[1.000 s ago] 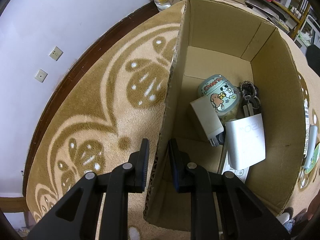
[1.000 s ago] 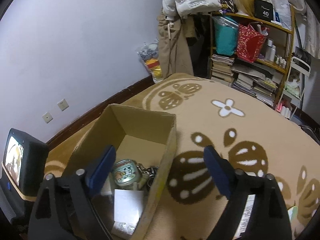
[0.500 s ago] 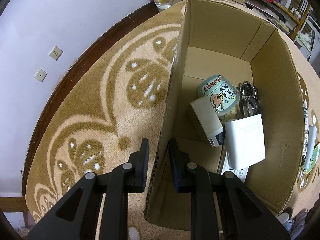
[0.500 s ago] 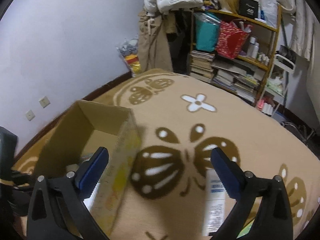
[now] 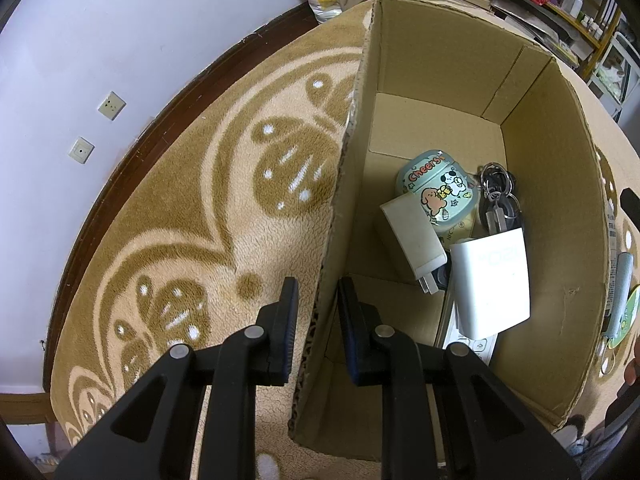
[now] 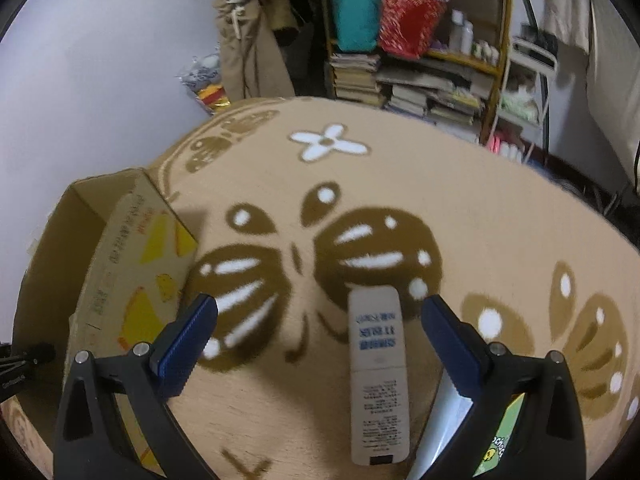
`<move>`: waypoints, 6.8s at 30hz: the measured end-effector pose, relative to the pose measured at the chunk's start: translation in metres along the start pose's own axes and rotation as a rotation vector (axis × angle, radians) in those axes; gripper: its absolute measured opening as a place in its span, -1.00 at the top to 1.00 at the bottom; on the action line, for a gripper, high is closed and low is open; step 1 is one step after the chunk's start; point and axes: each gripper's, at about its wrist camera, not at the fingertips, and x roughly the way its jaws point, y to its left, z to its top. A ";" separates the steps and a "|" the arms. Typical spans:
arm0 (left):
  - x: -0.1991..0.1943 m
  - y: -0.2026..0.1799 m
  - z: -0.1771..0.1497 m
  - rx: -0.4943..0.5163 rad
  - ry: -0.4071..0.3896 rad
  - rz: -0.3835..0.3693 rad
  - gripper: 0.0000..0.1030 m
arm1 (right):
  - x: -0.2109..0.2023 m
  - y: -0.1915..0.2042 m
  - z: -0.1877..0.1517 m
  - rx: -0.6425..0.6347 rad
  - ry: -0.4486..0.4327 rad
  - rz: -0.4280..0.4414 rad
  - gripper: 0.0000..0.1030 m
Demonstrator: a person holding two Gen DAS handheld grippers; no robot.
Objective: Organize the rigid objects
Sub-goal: 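Grasp the white lotion tube on the rug with the right tool, then lift the lotion tube and lower it into the box with the right tool, then grasp the blue-white power bank on the rug with the right tool, then carry the power bank into the box and release it with the right tool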
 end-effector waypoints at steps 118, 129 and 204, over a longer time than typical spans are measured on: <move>0.002 -0.002 -0.002 0.003 0.009 -0.004 0.64 | -0.045 0.131 -0.008 -0.098 -0.101 0.336 0.13; -0.001 -0.002 -0.003 0.004 0.003 -0.002 0.64 | -0.064 0.096 0.006 -0.124 -0.172 0.177 -0.68; -0.002 -0.002 -0.004 0.006 -0.001 0.013 0.61 | -0.061 0.078 0.017 -0.004 -0.043 0.213 0.44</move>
